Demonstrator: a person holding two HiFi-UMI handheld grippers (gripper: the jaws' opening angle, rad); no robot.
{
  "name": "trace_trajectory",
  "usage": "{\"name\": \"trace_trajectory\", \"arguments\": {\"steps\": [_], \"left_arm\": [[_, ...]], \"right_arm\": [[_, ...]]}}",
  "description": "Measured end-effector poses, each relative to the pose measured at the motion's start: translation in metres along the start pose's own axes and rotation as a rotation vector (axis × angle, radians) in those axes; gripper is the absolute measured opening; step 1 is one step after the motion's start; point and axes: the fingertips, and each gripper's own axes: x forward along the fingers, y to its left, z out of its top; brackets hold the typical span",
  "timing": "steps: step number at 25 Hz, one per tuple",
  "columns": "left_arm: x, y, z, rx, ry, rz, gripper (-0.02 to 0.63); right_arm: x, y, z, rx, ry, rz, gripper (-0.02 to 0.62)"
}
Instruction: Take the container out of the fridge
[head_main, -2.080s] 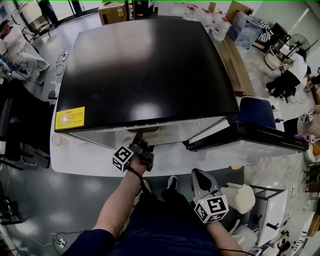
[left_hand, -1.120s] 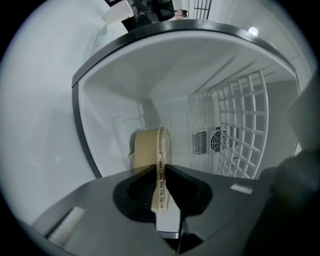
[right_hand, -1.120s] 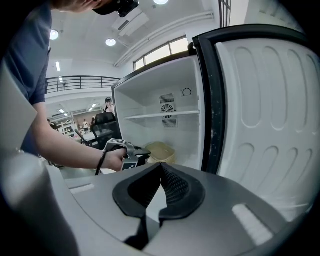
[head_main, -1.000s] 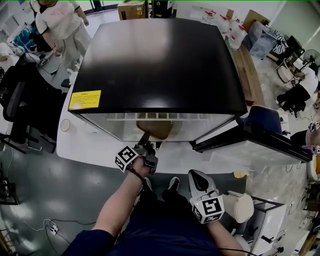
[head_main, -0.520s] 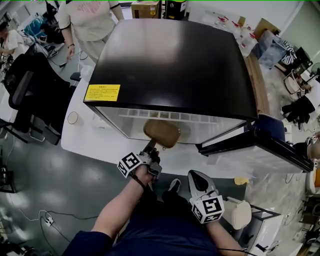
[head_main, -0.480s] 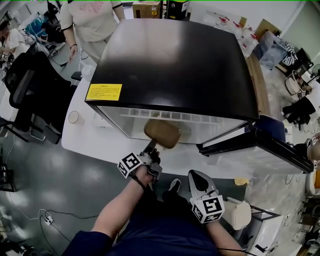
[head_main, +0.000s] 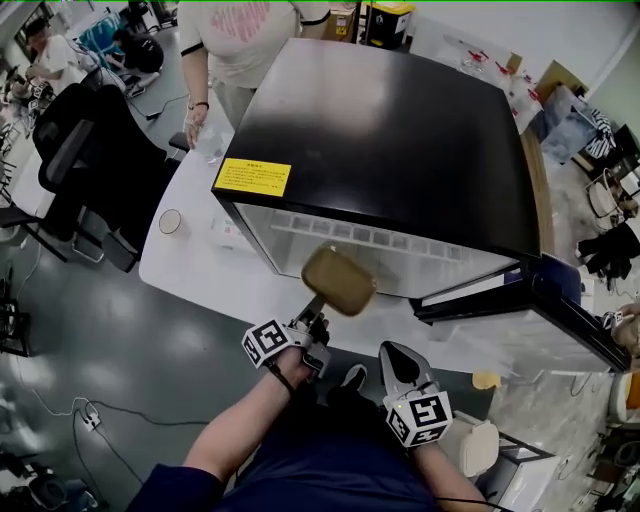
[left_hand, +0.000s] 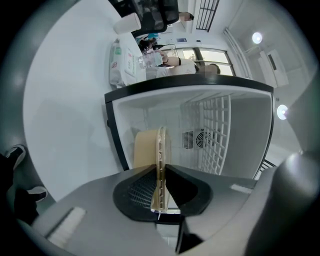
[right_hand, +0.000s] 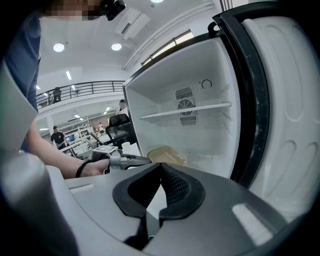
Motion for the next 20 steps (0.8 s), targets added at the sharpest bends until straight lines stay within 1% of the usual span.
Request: {"name": "trace_trajectory", "arguments": {"steps": [7, 10, 13, 20], "left_arm": [[-0.033, 0.011, 0.006, -0.005, -0.020, 0.011, 0.057], [-0.049, 0.015, 0.009, -0.037, -0.039, 0.009, 0.057], [-0.068, 0.023, 0.016, -0.017, -0.056, 0.021, 0.057], [-0.113, 0.044, 0.040, -0.019, -0.120, 0.033, 0.057]], "right_arm": [[0.016, 0.019, 0.003, -0.021, 0.009, 0.067, 0.006], [0.024, 0.029, 0.005, -0.033, 0.014, 0.097, 0.006], [0.031, 0.040, 0.004, -0.045, 0.025, 0.129, 0.006], [0.048, 0.074, 0.004, -0.082, 0.046, 0.216, 0.006]]}}
